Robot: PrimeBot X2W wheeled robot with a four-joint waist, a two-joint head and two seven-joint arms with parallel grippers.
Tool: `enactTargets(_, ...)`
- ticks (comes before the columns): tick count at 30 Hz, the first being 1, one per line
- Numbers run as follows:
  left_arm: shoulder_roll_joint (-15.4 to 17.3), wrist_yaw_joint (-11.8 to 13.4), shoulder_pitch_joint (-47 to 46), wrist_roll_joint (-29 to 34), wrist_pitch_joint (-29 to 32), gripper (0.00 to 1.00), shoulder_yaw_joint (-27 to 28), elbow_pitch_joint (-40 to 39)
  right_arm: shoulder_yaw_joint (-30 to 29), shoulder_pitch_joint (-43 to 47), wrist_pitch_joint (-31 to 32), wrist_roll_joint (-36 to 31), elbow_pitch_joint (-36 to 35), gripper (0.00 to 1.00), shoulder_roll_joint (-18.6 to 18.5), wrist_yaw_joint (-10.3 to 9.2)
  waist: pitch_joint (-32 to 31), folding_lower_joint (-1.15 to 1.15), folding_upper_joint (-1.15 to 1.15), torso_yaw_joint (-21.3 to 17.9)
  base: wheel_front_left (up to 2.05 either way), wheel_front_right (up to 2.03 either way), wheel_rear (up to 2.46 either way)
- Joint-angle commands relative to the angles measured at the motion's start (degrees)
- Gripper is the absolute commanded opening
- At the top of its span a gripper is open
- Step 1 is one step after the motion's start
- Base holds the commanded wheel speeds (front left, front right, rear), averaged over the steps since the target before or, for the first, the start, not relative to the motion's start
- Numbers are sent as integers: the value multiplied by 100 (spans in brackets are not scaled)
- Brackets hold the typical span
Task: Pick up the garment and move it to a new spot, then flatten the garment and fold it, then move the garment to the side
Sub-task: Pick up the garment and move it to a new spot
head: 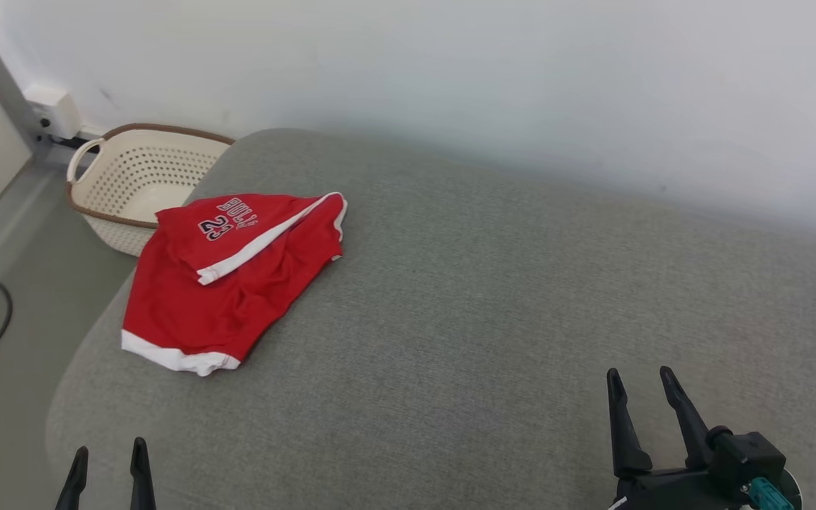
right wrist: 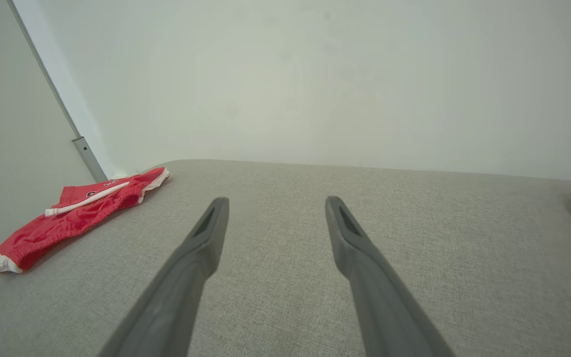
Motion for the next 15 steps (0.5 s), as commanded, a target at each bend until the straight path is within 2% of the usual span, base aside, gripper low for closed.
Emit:
enactTargets(1, 0, 0, 2, -3, -23, 100, 14, 22, 31, -57, -26, 18, 11, 100, -28, 0, -4, 0, 0, 192, 0, 0, 0)
enactTargets(15, 0, 13, 15, -36, -23, 100, 62, 46, 125, -56, -25, 41, 64, 100, -32, 0, -39, 0, 0, 412, 0, 0, 0)
